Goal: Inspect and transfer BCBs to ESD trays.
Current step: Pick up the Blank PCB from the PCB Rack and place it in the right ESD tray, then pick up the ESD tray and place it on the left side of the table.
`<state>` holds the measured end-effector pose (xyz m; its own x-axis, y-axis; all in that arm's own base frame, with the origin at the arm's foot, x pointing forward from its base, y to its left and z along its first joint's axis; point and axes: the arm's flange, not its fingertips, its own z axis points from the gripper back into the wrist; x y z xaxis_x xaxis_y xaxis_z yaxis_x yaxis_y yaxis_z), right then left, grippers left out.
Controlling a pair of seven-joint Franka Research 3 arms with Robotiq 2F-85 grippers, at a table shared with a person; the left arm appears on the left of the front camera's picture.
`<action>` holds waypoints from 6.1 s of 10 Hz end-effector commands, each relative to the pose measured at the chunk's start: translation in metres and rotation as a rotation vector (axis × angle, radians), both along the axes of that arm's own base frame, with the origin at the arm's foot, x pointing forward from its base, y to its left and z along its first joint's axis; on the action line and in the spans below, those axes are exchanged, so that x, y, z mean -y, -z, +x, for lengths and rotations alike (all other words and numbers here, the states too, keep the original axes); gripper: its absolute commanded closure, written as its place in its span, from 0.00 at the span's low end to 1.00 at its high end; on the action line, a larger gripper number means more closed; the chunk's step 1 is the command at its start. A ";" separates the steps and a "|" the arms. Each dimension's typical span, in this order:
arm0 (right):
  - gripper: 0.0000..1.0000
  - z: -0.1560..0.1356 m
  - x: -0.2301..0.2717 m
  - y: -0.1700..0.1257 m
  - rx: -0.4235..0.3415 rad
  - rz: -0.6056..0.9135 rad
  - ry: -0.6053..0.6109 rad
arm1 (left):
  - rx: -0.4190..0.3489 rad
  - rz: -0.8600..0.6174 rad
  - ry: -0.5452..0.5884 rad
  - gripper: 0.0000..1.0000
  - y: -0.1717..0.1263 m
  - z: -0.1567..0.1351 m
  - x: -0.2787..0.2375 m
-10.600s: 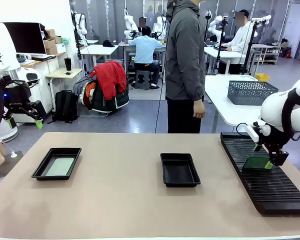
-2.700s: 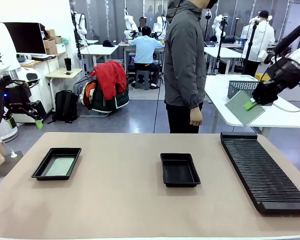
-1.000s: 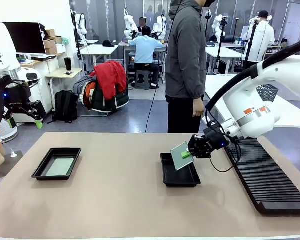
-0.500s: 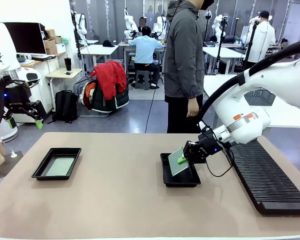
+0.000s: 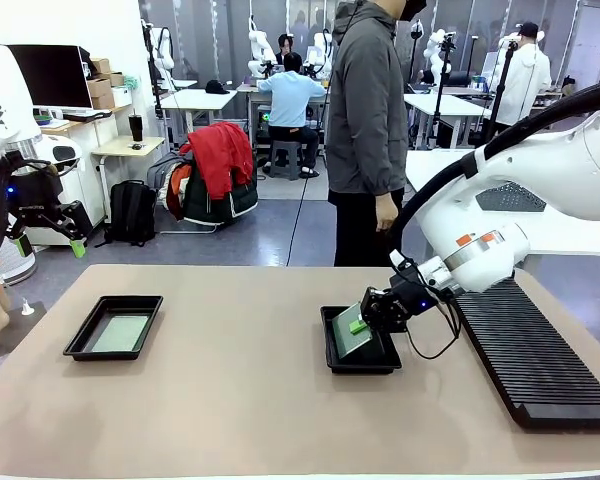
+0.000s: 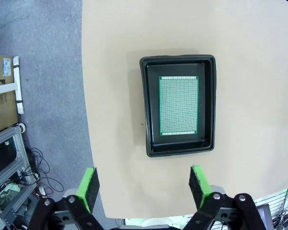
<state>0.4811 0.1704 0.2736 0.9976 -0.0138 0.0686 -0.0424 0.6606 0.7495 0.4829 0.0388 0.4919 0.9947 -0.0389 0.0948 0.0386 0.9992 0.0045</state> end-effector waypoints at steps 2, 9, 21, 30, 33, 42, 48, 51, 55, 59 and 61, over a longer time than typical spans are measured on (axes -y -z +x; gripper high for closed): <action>0.97 0.000 0.000 0.000 0.000 0.000 0.000 | 0.005 -0.003 0.006 0.00 0.001 -0.001 -0.001; 0.97 0.001 0.000 0.000 -0.003 -0.002 0.005 | 0.005 -0.003 0.006 0.00 0.001 -0.001 -0.001; 0.20 -0.013 -0.028 -0.118 -0.021 -0.630 0.048 | 0.005 -0.003 0.006 0.00 0.001 -0.001 -0.001; 0.00 -0.024 -0.018 -0.153 -0.009 -0.729 0.058 | 0.005 -0.003 0.006 0.00 0.001 -0.001 -0.001; 0.00 -0.024 -0.018 -0.153 -0.009 -0.729 0.058 | 0.005 -0.003 0.006 0.00 0.001 -0.001 -0.001; 0.00 -0.024 -0.018 -0.153 -0.009 -0.729 0.058 | 0.005 -0.003 0.006 0.00 0.001 -0.001 -0.001; 0.00 -0.024 -0.018 -0.153 -0.009 -0.729 0.058 | 0.005 -0.003 0.006 0.00 0.001 -0.001 -0.001; 0.00 -0.023 -0.017 -0.154 -0.005 -0.733 0.056 | 0.001 -0.009 -0.019 0.00 -0.006 -0.007 0.015; 0.00 -0.035 0.036 -0.170 -0.023 -0.562 0.057 | -0.040 -0.081 -0.092 0.00 -0.022 -0.043 0.090; 0.00 -0.039 0.092 -0.170 -0.017 -0.365 0.011 | -0.027 -0.096 -0.134 0.00 -0.032 -0.068 0.196; 0.00 -0.036 0.116 -0.162 -0.025 -0.288 -0.020 | -0.026 -0.090 -0.137 0.00 -0.029 -0.076 0.252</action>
<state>0.4446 0.0624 0.4437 0.9984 0.0002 0.0571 -0.0281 0.8730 0.4869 0.4013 -0.1986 0.5237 0.9939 0.0900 0.0638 -0.0854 0.9938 -0.0714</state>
